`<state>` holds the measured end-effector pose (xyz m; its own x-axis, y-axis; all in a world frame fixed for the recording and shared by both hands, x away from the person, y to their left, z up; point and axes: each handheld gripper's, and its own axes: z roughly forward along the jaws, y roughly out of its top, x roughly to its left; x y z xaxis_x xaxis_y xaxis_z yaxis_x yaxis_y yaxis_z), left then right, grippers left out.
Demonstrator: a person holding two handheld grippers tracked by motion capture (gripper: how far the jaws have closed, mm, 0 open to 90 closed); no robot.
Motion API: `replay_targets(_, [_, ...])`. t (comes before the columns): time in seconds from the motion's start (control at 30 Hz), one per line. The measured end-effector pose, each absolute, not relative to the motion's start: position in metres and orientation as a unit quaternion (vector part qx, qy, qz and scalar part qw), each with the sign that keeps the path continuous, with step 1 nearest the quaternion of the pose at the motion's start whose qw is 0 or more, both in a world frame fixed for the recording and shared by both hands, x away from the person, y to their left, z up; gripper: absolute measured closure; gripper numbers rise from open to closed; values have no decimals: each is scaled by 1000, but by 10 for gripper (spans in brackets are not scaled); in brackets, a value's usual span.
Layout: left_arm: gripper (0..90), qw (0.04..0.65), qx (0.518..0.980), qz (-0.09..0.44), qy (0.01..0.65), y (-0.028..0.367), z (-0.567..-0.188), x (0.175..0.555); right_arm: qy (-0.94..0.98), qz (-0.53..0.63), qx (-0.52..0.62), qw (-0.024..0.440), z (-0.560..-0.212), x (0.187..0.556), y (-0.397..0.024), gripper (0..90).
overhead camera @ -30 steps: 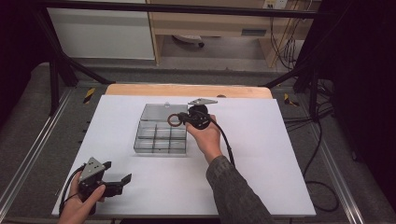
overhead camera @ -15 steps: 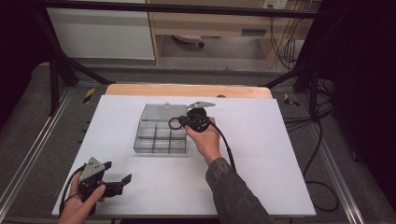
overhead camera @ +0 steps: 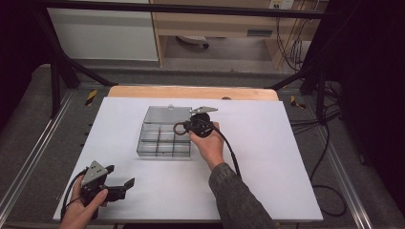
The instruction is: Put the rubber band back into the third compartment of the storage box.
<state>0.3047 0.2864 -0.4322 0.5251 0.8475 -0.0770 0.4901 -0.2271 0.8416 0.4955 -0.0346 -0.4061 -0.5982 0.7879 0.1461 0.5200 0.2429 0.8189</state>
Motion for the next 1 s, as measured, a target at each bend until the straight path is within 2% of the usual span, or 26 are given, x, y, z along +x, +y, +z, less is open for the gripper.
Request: replay_targets(1.0, [62,435,759,205,439,286,-432,305,790,412,423,166,-420,495,-29,839])
